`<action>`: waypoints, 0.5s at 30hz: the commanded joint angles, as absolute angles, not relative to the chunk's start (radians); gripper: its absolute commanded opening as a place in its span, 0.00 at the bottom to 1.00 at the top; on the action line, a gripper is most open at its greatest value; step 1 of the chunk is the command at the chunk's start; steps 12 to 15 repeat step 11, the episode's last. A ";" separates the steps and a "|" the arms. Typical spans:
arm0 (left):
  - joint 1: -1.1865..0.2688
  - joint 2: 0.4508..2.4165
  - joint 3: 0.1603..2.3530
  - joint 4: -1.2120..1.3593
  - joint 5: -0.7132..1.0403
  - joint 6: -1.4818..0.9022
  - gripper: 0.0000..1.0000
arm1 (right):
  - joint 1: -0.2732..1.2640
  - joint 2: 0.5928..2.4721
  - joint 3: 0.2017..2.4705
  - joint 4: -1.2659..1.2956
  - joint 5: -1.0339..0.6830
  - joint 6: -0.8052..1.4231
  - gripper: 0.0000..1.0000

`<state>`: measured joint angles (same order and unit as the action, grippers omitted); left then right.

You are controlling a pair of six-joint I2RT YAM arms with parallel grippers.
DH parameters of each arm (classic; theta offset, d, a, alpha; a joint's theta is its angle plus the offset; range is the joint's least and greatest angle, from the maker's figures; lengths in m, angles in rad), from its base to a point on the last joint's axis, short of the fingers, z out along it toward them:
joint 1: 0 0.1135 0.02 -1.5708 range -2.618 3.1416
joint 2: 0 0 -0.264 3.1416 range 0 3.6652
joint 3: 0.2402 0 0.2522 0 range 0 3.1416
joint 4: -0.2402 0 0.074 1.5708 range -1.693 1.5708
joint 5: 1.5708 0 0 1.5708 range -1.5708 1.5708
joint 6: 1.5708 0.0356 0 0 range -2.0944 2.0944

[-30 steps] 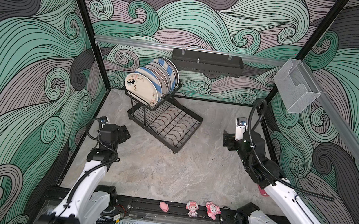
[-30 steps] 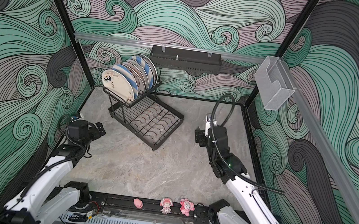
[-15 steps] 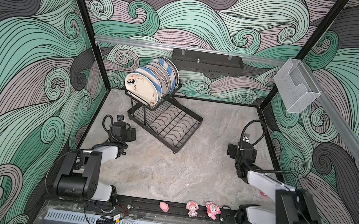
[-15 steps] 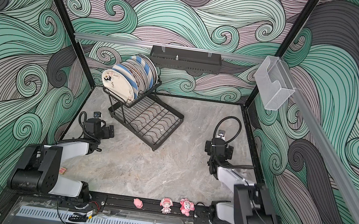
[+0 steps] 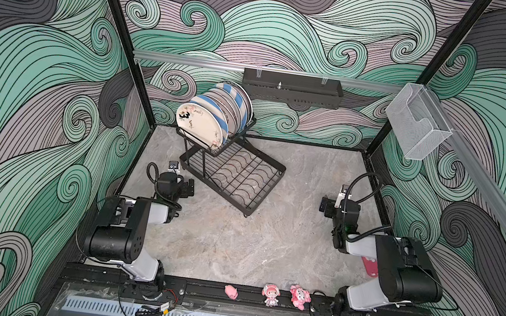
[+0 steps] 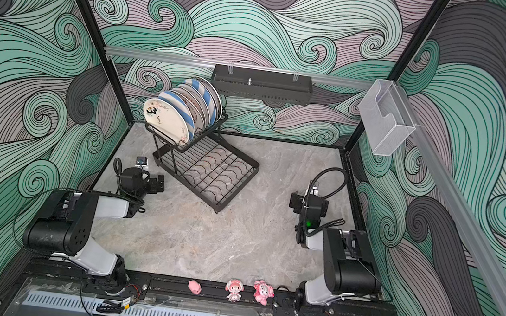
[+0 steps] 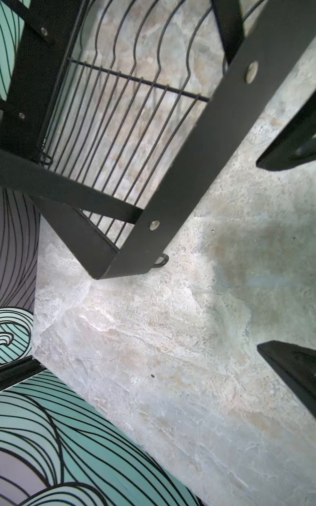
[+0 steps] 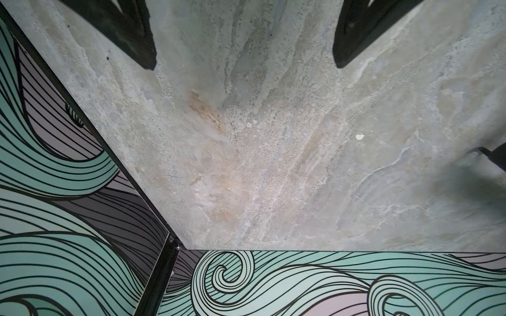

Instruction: Load the plates into the dish rack

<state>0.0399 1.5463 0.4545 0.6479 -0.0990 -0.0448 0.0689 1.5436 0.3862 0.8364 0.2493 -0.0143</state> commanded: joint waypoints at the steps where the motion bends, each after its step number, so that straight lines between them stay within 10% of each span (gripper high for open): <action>1: 0.051 1.527 0.481 0.649 -0.084 -0.041 0.99 | 0.069 1.537 0.387 0.878 0.229 -0.007 1.00; 15: 0.050 1.526 0.479 0.650 -0.084 -0.040 0.99 | 0.068 1.538 0.387 0.881 0.229 -0.007 1.00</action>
